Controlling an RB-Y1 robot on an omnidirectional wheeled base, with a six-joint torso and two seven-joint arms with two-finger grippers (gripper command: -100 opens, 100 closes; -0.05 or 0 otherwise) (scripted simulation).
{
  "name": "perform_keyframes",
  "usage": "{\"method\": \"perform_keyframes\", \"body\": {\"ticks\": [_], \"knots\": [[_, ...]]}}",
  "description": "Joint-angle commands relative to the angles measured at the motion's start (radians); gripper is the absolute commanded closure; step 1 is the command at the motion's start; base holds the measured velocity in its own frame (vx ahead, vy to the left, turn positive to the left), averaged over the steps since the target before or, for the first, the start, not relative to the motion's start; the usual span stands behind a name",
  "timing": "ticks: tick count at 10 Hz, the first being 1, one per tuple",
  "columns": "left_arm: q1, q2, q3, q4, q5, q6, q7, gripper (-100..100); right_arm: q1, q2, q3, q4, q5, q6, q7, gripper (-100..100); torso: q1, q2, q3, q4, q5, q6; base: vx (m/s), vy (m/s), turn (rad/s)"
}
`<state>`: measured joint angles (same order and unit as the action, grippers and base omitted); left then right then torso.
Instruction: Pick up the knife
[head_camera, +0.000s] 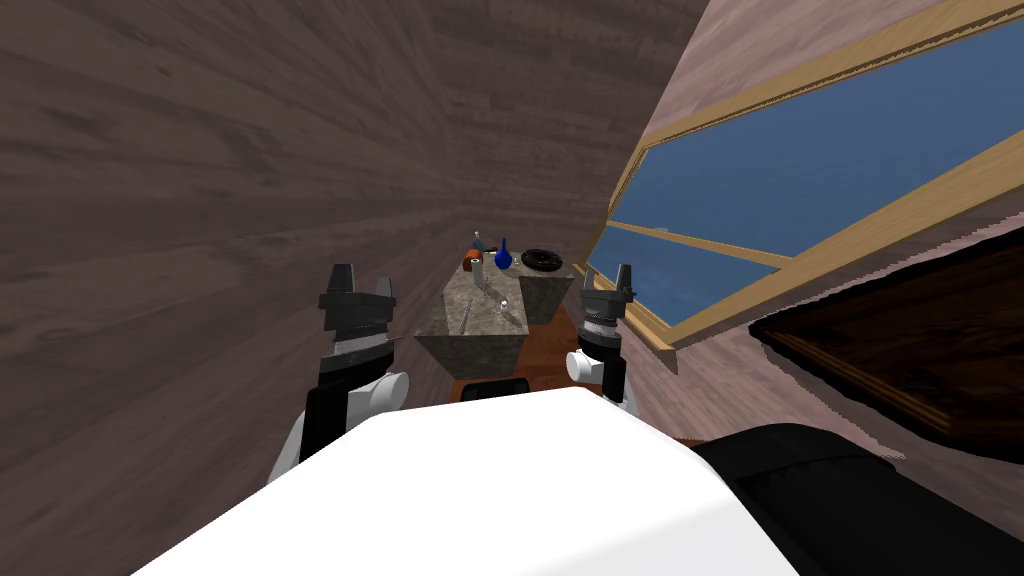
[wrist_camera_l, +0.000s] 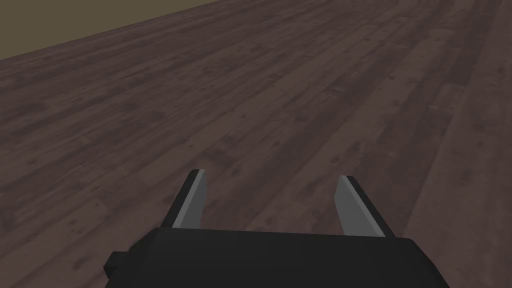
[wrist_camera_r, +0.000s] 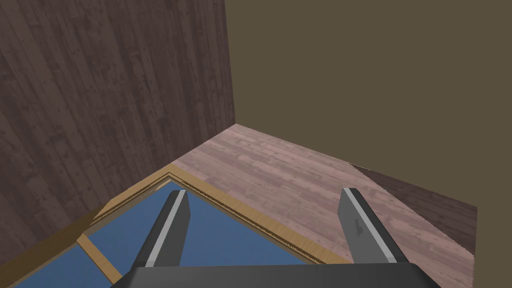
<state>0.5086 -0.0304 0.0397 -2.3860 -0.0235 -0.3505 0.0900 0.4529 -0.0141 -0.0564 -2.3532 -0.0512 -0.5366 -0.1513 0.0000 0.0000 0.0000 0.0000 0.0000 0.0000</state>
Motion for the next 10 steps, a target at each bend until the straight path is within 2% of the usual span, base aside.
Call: {"method": "perform_keyframes", "body": {"ticks": [1, 3, 6, 9, 10], "knots": [[-0.006, 0.04, 0.0, 0.005, 0.001, 0.013, 0.011, -100, 0.0, 0.0, 0.0, 0.0, 0.0, 0.0, 0.0, 0, 0.0, 0.0, 0.0, 0.0, 0.0, 0.0, -0.003, -0.009, -0.005], [-0.021, 0.096, 0.001, 0.016, 0.003, 0.043, 0.036, -100, 0.0, 0.0, 0.0, 0.0, 0.0, 0.0, 0.0, 0, -0.001, 0.0, 0.0, 0.0, 0.0, 0.0, -0.007, -0.019, -0.008], [-0.056, 0.167, 0.004, 0.041, 0.009, 0.116, 0.097, -100, 0.0, 0.0, 0.0, 0.0, 0.0, 0.0, 0.0, 0, -0.002, 0.001, 0.0, 0.0, 0.0, 0.0, -0.014, -0.03, -0.013], [-0.105, 0.213, 0.01, 0.076, 0.017, 0.204, 0.182, -100, 0.0, 0.0, 0.0, 0.0, 0.0, 0.0, 0.0, 0, -0.003, 0.001, 0.0, 0.0, -0.001, 0.0, -0.017, -0.044, -0.021], [-0.105, 0.213, 0.01, 0.076, 0.017, 0.216, 0.182, -100, 0.0, 0.0, 0.0, 0.0, 0.0, 0.0, 0.0, 0, -0.003, 0.001, 0.001, 0.0, -0.001, 0.0, -0.009, -0.028, -0.005]]}}
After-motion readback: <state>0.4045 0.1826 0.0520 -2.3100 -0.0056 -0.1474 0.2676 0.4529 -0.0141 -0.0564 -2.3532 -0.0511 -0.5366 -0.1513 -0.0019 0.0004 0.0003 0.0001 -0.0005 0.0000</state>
